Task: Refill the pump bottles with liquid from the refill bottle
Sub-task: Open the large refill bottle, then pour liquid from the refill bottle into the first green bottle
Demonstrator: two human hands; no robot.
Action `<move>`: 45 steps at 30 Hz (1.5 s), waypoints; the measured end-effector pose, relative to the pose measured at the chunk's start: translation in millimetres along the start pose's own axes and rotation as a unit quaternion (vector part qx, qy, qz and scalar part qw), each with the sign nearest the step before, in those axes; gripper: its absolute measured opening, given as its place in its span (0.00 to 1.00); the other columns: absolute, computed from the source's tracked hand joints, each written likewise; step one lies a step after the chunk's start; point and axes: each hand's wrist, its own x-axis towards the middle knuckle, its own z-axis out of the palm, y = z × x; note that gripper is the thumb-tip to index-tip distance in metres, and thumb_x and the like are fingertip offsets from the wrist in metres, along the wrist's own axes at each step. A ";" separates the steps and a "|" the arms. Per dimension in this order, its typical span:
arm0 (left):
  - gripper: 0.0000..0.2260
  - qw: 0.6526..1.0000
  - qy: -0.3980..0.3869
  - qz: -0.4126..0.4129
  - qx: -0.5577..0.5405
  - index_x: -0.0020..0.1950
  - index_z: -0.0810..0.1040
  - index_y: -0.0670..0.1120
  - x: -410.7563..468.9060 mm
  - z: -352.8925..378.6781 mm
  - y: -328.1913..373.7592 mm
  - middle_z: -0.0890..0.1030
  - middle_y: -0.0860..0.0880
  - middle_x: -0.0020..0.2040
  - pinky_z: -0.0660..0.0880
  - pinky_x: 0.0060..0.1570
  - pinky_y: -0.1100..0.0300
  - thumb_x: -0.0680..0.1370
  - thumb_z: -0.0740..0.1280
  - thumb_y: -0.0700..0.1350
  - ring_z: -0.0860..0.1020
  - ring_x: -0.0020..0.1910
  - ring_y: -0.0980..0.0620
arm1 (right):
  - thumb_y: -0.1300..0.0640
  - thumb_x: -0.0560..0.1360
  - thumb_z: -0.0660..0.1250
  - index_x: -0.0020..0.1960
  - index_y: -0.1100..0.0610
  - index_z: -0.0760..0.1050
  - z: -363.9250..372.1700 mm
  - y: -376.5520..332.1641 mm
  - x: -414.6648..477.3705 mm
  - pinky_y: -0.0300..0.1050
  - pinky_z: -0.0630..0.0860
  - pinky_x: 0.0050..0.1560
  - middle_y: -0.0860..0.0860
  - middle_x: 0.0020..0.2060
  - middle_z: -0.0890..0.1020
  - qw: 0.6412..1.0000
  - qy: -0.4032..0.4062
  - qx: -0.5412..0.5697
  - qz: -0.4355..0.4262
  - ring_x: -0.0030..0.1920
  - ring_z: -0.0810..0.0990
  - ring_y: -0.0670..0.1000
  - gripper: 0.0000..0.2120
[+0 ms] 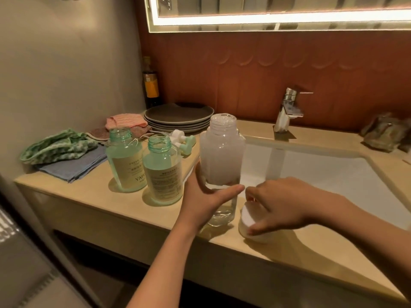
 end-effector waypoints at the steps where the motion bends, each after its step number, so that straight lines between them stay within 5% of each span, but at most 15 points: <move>1: 0.40 1.000 0.000 0.002 0.000 0.67 0.68 0.47 -0.3 0.1 0.4 0.77 0.48 0.59 0.76 0.45 0.68 0.58 0.79 0.49 0.77 0.57 0.53 | 0.28 0.70 0.58 0.66 0.51 0.66 3.3 -1.1 0.5 0.45 0.75 0.51 0.49 0.55 0.77 1.000 0.007 0.008 -0.002 0.49 0.74 0.49 0.34; 10: 0.42 0.999 -0.017 0.031 0.032 0.68 0.65 0.50 -2.4 -2.2 4.1 0.76 0.54 0.59 0.74 0.49 0.70 0.59 0.76 0.61 0.75 0.58 0.59 | 0.27 0.63 0.58 0.76 0.44 0.44 4.0 5.7 1.0 0.45 0.72 0.62 0.46 0.71 0.67 0.980 0.082 0.181 -0.005 0.66 0.71 0.49 0.48; 15: 0.44 0.979 0.001 0.063 0.195 0.68 0.60 0.53 -4.0 -10.8 10.2 0.71 0.52 0.61 0.71 0.53 0.66 0.59 0.65 0.73 0.71 0.59 0.56 | 0.41 0.63 0.75 0.73 0.38 0.41 4.1 -4.4 11.4 0.45 0.72 0.63 0.46 0.72 0.65 0.901 0.201 0.379 -0.059 0.65 0.71 0.49 0.53; 18: 0.42 0.967 0.086 0.100 0.217 0.67 0.63 0.51 -15.0 -15.2 15.2 0.70 0.53 0.55 0.67 0.50 0.71 0.63 0.54 0.78 0.69 0.52 0.59 | 0.45 0.61 0.77 0.71 0.37 0.44 11.3 -22.2 19.9 0.28 0.68 0.56 0.31 0.64 0.63 0.838 0.265 0.470 -0.084 0.60 0.69 0.36 0.52; 22: 0.21 0.926 0.291 0.160 0.178 0.58 0.67 0.50 -20.9 -26.7 9.7 0.69 0.54 0.48 0.62 0.49 0.75 0.73 0.60 0.64 0.68 0.47 0.57 | 0.40 0.55 0.75 0.66 0.34 0.49 19.2 -39.4 32.6 0.20 0.67 0.51 0.22 0.54 0.62 0.759 0.337 0.551 -0.084 0.55 0.66 0.24 0.49; 26: 0.30 0.900 0.370 0.109 0.202 0.65 0.63 0.47 -12.9 -42.4 -3.8 0.65 0.48 0.59 0.66 0.58 0.56 0.68 0.72 0.50 0.65 0.59 0.50 | 0.42 0.54 0.77 0.62 0.37 0.53 11.0 -50.6 42.7 0.21 0.68 0.45 0.28 0.53 0.65 0.719 0.417 0.551 -0.073 0.52 0.68 0.23 0.44; 29: 0.39 0.921 0.336 0.040 0.194 0.71 0.58 0.48 -7.4 -46.6 -8.4 0.63 0.45 0.65 0.65 0.64 0.46 0.66 0.76 0.48 0.63 0.66 0.46 | 0.52 0.58 0.81 0.63 0.41 0.56 9.2 -50.3 51.1 0.23 0.71 0.42 0.31 0.51 0.68 0.715 0.450 0.529 -0.079 0.51 0.70 0.25 0.44; 35: 0.50 0.947 0.270 -0.015 0.174 0.75 0.48 0.55 0.0 -47.7 -11.1 0.64 0.49 0.71 0.63 0.65 0.50 0.63 0.78 0.51 0.63 0.70 0.49 | 0.56 0.60 0.80 0.65 0.40 0.57 -1.0 -35.1 65.4 0.24 0.72 0.42 0.31 0.53 0.68 0.714 0.493 0.488 -0.097 0.52 0.71 0.28 0.44; 39: 0.47 0.949 0.276 -0.028 0.148 0.71 0.55 0.54 5.4 -48.7 -14.9 0.68 0.50 0.68 0.65 0.61 0.55 0.60 0.80 0.50 0.66 0.66 0.51 | 0.58 0.60 0.80 0.67 0.42 0.57 -16.2 -17.3 77.9 0.27 0.74 0.43 0.30 0.54 0.68 0.708 0.519 0.468 -0.102 0.53 0.71 0.30 0.45; 45: 0.41 0.960 0.233 -0.012 0.154 0.61 0.54 0.64 8.4 -56.0 -25.3 0.70 0.59 0.57 0.72 0.60 0.47 0.61 0.79 0.51 0.72 0.58 0.54 | 0.59 0.62 0.79 0.70 0.48 0.58 -34.4 1.4 100.1 0.25 0.74 0.43 0.45 0.59 0.69 0.716 0.533 0.439 -0.099 0.51 0.74 0.41 0.44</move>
